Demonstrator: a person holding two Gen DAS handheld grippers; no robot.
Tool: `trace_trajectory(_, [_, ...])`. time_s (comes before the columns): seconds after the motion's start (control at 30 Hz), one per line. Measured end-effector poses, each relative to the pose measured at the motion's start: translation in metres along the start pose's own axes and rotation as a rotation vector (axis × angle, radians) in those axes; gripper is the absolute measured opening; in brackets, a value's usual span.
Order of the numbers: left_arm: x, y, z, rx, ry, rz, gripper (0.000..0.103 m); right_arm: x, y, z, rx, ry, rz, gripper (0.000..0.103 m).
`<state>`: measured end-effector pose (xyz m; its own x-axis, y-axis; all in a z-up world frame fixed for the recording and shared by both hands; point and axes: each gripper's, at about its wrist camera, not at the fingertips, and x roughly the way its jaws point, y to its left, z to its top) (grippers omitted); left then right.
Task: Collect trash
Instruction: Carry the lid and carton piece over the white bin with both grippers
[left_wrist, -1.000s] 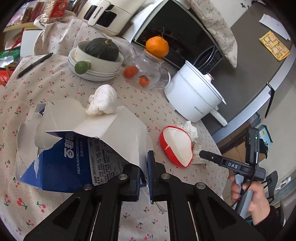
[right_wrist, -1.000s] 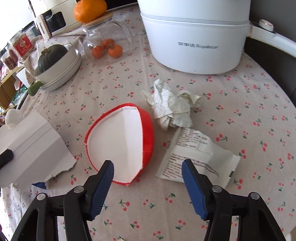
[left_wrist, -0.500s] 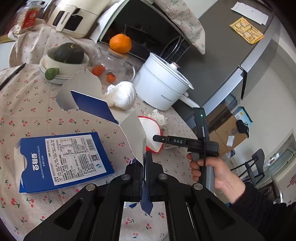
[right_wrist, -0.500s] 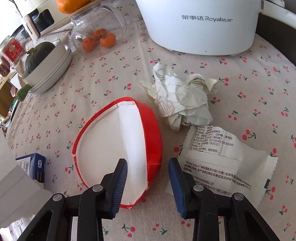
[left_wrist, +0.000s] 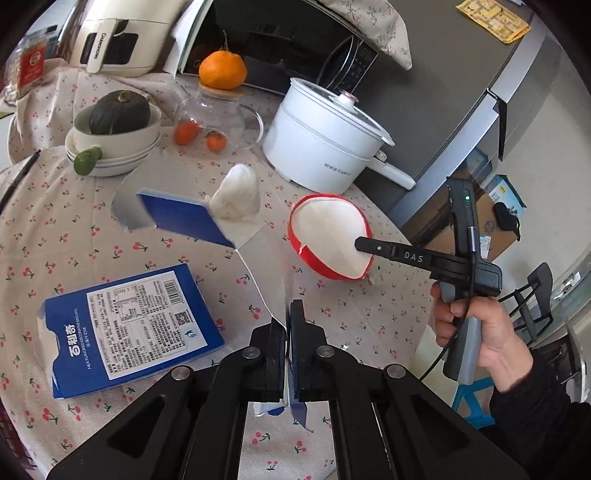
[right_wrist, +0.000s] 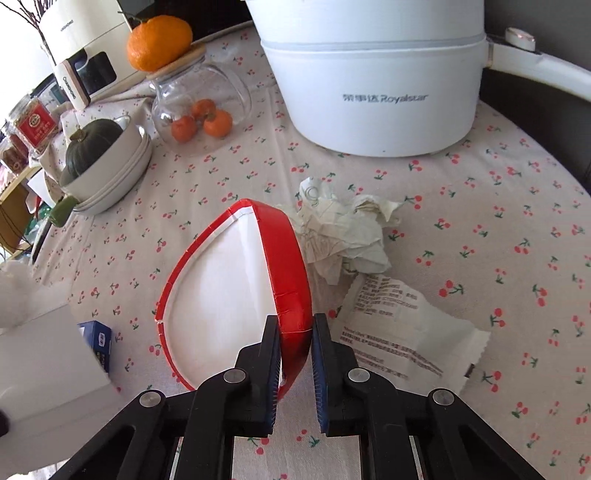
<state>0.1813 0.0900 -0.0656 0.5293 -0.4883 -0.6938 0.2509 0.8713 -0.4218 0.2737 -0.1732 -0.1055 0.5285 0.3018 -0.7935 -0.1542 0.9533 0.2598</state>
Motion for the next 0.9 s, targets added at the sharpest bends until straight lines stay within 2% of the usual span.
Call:
trace_trajectory(0.2, [0.008,-0.041,-0.002,0.167,0.058,0.052,0.002,-0.043,0.001,-0.006,-0.038,-0.050,-0.038,0.014])
trace_trajectory(0.4, [0.004,-0.063,-0.011,0.198,0.070,0.050,0.001,-0.089,-0.008,-0.020,-0.049,-0.090,-0.063,0.014])
trace_trajectory(0.57, [-0.001,-0.085,-0.022,0.233,0.063,0.030,0.001,-0.121,-0.034,-0.037,-0.025,-0.103,-0.080,0.014])
trace_trajectory(0.77, [0.002,-0.118,-0.032,0.267,0.063,-0.041,0.001,-0.156,-0.073,-0.064,0.039,-0.096,-0.116,0.014])
trace_trajectory(0.9, [0.012,-0.154,-0.043,0.309,0.088,-0.134,0.001,-0.174,-0.101,-0.088,0.073,-0.081,-0.175,0.014])
